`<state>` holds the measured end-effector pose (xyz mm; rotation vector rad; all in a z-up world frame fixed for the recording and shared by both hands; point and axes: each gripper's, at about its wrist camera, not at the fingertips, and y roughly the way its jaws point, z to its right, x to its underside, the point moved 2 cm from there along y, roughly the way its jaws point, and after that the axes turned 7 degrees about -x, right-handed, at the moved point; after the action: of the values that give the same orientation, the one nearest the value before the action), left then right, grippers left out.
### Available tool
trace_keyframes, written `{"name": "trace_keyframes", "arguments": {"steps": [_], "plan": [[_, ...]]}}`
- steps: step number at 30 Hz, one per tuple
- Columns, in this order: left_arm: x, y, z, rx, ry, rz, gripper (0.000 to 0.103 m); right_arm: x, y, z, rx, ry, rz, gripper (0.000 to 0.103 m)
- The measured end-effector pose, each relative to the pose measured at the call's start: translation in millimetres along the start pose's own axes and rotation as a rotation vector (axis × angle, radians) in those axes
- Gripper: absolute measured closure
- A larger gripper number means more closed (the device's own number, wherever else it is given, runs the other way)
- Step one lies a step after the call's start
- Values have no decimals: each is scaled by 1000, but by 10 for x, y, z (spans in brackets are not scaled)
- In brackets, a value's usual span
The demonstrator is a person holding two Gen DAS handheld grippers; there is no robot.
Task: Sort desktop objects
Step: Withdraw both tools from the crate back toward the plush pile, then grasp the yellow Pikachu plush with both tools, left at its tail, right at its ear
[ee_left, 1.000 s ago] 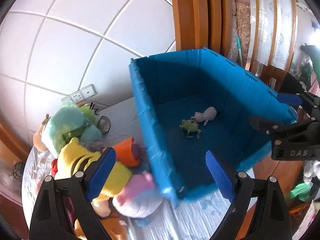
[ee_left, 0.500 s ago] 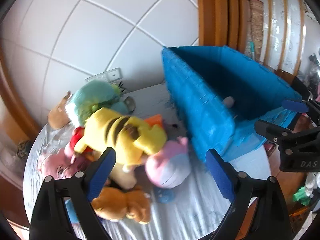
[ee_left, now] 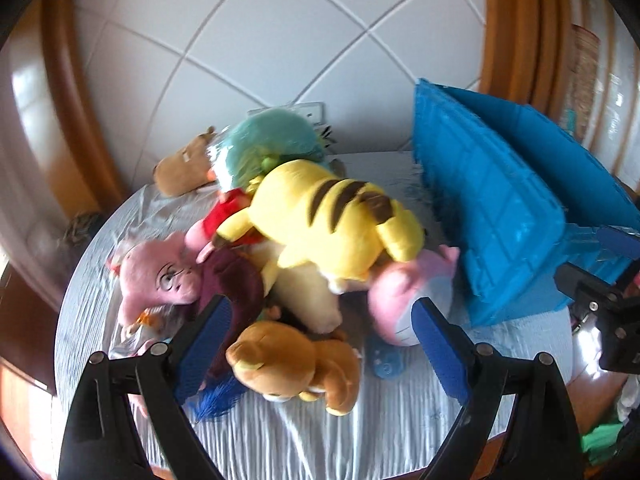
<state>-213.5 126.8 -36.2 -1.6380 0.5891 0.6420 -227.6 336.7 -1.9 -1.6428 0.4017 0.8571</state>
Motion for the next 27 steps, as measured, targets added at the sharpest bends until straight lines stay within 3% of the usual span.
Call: {"name": "trace_keyframes", "arguments": {"steps": [7,13,18,27], "plan": [[235,163,-336,-92,-82,-64,11,58,232,-154,-94,-38,-25,0],[297,254,-550,-123,-113,-80,11,62,458,-346,-139,-78,-63,0],[200,391,-694,-105,-120,-76,11,-15,589,-462,-132,-82,-72,0],[-272,909,-749,-3,15,-57,11,-251,994,-521,-65,31,-69,0]]}}
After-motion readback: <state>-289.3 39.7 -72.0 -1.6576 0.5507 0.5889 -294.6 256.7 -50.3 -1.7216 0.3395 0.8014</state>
